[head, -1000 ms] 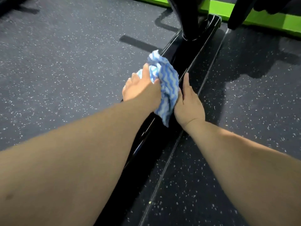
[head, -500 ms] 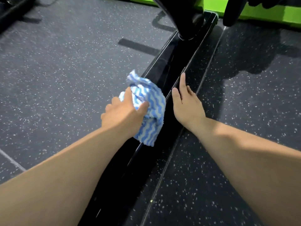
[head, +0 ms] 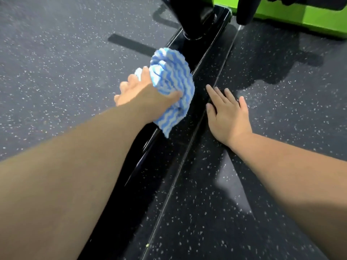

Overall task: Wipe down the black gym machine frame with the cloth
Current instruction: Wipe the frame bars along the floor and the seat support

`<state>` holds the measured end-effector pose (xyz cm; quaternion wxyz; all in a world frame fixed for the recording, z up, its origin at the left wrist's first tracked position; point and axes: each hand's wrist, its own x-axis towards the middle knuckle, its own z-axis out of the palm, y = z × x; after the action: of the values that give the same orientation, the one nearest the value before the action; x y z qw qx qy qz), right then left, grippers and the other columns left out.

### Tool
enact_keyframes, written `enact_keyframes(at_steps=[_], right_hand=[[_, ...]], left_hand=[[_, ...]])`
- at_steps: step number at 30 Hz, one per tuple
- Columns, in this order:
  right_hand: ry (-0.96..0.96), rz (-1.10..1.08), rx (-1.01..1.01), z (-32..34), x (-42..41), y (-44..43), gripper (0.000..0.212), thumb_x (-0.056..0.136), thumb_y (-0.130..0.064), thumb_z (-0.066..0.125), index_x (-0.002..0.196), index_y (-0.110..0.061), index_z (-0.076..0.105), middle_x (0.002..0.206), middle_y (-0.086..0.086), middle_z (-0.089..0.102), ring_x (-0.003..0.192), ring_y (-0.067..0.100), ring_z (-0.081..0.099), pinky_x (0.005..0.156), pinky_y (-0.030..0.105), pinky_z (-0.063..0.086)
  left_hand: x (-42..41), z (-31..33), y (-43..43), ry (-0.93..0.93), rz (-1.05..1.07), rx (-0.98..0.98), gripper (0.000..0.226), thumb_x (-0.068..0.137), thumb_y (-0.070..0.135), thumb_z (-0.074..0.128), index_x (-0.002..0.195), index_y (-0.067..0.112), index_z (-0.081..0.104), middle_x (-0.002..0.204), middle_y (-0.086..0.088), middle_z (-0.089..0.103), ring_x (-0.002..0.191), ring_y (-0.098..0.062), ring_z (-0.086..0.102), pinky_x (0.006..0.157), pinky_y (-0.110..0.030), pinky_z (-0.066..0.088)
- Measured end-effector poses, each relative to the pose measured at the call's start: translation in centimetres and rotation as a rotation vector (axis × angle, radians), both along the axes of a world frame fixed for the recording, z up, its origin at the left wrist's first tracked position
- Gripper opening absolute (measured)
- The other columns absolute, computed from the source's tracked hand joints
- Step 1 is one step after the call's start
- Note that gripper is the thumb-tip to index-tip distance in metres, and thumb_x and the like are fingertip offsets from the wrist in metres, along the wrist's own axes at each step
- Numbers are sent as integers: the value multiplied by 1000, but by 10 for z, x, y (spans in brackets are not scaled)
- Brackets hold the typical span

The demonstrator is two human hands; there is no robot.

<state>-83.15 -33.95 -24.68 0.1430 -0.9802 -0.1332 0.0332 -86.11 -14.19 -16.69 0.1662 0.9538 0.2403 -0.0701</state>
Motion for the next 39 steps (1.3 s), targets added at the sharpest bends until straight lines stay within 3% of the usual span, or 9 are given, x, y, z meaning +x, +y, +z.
enact_keyframes(at_steps=[3, 7, 13, 19, 32, 39], right_hand=[[10, 6, -16, 2, 0, 0, 51, 102, -40, 18, 152, -39, 9, 159, -12, 17, 149, 16, 7, 120, 43, 2], [33, 2, -40, 5, -1, -1, 50, 102, -40, 17, 152, -39, 9, 160, -12, 14, 149, 15, 5, 120, 44, 1], [12, 12, -42, 4, 0, 2, 50, 103, -39, 18, 152, -37, 11, 160, -10, 14, 149, 17, 5, 120, 43, -1], [8, -19, -10, 6, 2, 5, 51, 102, -39, 21, 152, -37, 11, 159, -12, 17, 148, 16, 7, 120, 43, 0], [23, -31, 12, 5, 1, 1, 50, 102, -40, 21, 152, -38, 13, 159, -15, 18, 148, 14, 7, 120, 41, -1], [96, 38, -21, 12, -1, -5, 51, 102, -43, 13, 152, -41, 4, 161, -10, 6, 149, 17, -4, 119, 46, -6]], left_hand=[[-48, -3, -4, 4, -97, 186, 116, 57, 75, 62, 148, 25, 13, 150, -7, 23, 132, -31, 27, 105, -47, 29], [-57, -5, -5, 91, -65, 277, 118, 57, 69, 66, 148, 22, 9, 145, -12, 26, 129, -34, 29, 105, -47, 28], [-4, -2, -12, 172, 59, 180, 125, 56, 66, 68, 152, 26, -1, 143, -11, 29, 128, -35, 31, 100, -49, 31], [37, 1, -24, 128, 59, 152, 123, 58, 62, 69, 152, 25, -1, 142, -12, 29, 129, -35, 30, 100, -49, 30], [36, -9, -28, -8, 13, 172, 117, 63, 71, 65, 152, 20, 8, 143, -10, 30, 128, -33, 31, 103, -46, 27], [-36, -4, -16, -15, -67, 147, 99, 77, 67, 55, 152, 27, 5, 160, -6, 2, 146, -30, 4, 119, -44, 8]])
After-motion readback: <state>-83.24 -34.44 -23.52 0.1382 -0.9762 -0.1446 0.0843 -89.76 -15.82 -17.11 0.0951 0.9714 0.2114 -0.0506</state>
